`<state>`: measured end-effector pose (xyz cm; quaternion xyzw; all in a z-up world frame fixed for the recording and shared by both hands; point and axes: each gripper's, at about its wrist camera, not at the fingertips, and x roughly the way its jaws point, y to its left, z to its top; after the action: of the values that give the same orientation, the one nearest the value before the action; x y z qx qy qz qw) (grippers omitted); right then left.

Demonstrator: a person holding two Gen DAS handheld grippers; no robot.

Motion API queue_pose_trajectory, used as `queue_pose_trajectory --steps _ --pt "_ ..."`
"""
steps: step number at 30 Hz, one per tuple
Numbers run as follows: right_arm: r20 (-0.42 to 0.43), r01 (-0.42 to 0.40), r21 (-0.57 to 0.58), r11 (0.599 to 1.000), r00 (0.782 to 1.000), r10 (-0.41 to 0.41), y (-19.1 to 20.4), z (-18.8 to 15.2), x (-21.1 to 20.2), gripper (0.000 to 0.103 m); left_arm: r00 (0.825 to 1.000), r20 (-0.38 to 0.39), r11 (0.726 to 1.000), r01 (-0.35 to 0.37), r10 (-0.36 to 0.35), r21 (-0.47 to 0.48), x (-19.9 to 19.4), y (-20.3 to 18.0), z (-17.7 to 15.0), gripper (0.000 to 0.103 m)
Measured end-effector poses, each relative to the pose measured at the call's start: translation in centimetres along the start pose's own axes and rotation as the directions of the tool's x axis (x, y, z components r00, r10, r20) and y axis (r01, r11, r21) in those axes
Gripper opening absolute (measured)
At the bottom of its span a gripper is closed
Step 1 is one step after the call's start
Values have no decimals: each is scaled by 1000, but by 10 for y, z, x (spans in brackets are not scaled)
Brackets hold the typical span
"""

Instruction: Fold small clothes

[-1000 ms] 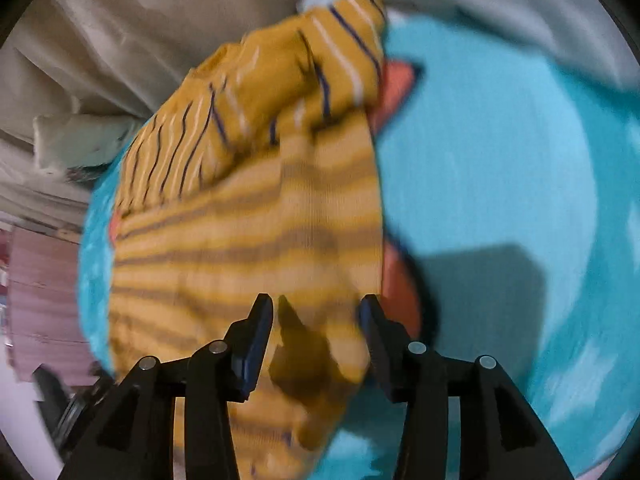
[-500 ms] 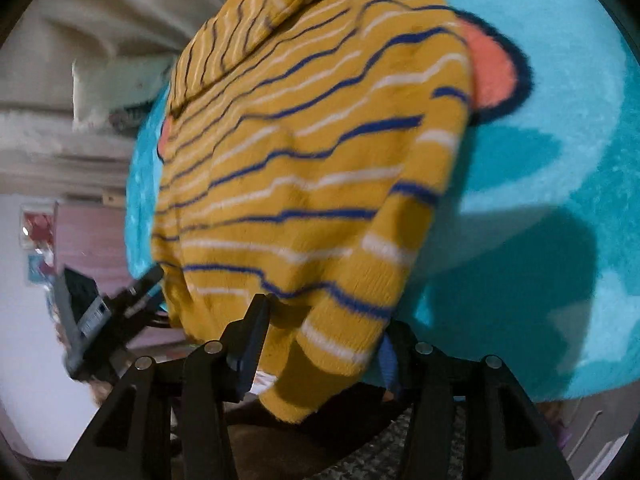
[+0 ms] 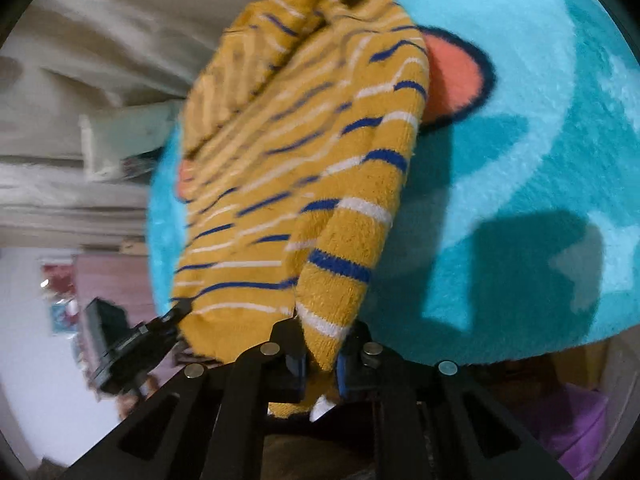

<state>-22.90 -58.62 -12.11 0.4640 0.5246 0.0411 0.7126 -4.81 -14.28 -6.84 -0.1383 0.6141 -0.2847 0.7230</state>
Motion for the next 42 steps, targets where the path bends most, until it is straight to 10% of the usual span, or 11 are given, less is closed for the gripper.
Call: queue_pose_trajectory --steps 11,21,33,39,42 --pt "-221 -122 -229 966 973 70 9 -28 -23 9 995 83 996 -57 62 -65 -33 -14 -47 11" --pt "-158 -195 -333 923 976 149 26 21 -35 10 979 172 993 -97 107 -69 -35 -45 -26 11" --pt "38 -197 -350 916 974 224 94 156 -19 10 969 232 996 -90 80 29 4 -101 118 11" --pt "146 -28 -236 971 987 64 101 243 38 13 982 155 994 -108 109 -10 78 -81 213 14" --pt "153 33 -130 991 988 -13 84 278 64 15 996 91 994 8 2 -113 101 -56 243 19"
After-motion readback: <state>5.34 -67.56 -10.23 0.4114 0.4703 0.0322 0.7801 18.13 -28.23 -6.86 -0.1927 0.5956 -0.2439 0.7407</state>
